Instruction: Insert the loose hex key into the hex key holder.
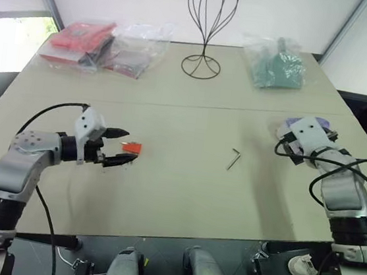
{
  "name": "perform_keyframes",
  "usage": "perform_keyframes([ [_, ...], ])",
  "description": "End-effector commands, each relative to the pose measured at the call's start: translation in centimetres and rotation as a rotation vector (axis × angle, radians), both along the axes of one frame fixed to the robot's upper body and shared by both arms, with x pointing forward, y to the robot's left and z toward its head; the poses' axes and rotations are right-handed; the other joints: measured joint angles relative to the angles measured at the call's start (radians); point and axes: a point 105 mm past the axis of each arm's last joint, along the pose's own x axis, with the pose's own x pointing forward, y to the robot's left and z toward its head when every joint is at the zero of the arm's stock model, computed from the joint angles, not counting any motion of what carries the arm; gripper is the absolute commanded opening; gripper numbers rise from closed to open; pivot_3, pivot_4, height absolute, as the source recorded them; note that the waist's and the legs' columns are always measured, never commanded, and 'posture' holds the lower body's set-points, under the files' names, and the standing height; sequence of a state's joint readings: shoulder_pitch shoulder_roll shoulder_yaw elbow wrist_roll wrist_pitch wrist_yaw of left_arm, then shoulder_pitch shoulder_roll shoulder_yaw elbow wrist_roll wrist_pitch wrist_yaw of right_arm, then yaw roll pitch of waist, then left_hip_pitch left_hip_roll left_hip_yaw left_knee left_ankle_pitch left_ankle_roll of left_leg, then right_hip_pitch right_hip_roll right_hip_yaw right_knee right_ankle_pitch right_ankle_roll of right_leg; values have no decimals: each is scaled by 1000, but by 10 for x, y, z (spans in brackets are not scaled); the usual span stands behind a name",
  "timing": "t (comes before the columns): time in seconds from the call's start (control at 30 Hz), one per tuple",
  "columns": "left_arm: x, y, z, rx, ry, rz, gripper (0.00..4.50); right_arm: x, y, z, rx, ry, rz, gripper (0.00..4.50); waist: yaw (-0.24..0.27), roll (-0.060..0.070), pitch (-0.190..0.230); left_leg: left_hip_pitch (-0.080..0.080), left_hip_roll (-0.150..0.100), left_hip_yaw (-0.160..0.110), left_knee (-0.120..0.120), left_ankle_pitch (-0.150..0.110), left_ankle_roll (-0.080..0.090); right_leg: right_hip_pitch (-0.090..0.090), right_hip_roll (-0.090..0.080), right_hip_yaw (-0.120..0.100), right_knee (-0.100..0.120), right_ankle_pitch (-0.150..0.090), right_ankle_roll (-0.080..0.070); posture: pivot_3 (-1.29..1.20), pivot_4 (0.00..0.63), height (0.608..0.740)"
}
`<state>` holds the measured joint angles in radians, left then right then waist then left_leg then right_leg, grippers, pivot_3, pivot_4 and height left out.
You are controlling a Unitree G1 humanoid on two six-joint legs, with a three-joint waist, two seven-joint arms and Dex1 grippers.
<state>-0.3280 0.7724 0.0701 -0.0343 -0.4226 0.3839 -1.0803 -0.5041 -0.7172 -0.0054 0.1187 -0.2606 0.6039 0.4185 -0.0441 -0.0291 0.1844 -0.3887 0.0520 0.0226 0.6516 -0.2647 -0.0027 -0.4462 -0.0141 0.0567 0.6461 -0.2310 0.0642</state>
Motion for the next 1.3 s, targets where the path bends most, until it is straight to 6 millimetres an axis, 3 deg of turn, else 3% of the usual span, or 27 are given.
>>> perform_keyframes([
  [0.03,2,1,9,4,-33,-4,4063,-4,2,26,-29,-51,22,4439,0,0,0,0,0,0,0,0,0,0,0,0,0,0,0,0,150,740],
  [0.1,2,2,8,9,-31,-3,4063,-8,13,34,4,-55,67,4439,1,0,0,0,0,0,0,0,0,0,0,0,0,0,0,0,150,740],
  [0.27,4,11,9,21,-22,15,4063,-21,85,59,128,-88,375,4439,-2,0,0,0,1,-1,0,0,0,0,1,0,0,0,1,0,150,740],
  [0.33,6,15,8,28,-19,26,4063,-22,104,62,184,-101,447,4439,-1,0,0,0,1,-1,0,0,0,0,2,-1,0,0,1,0,150,740],
  [0.53,-1,37,9,38,9,81,4063,-48,200,31,387,49,920,4439,0,0,0,0,1,-1,0,0,0,0,1,0,0,-1,-1,0,150,740],
  [0.7,-18,55,9,58,67,115,4063,-48,253,0,504,145,1095,4439,-2,0,0,0,2,-1,-1,0,0,-1,1,-1,0,-1,0,0,150,740],
  [0.83,-26,64,7,61,72,162,4063,-30,286,-9,538,153,1147,4439,-2,0,0,0,1,-1,0,0,0,-1,1,-1,1,-1,-2,0,150,740],
  [1.03,-35,60,5,47,67,182,4063,-11,325,-17,532,184,1224,4439,-2,0,0,0,1,0,0,0,0,-1,0,-2,1,-1,-2,0,150,740],
  [1.17,-44,60,5,41,67,200,4063,-10,349,-26,502,235,1295,4439,-9,0,0,0,1,0,-2,0,0,-1,-1,-2,1,0,0,0,150,740],
  [1.3,-50,65,7,48,72,224,4063,-15,360,-40,470,279,1331,4439,-19,0,0,-1,2,-1,-4,0,0,-3,-1,-3,2,0,0,0,150,740],
])
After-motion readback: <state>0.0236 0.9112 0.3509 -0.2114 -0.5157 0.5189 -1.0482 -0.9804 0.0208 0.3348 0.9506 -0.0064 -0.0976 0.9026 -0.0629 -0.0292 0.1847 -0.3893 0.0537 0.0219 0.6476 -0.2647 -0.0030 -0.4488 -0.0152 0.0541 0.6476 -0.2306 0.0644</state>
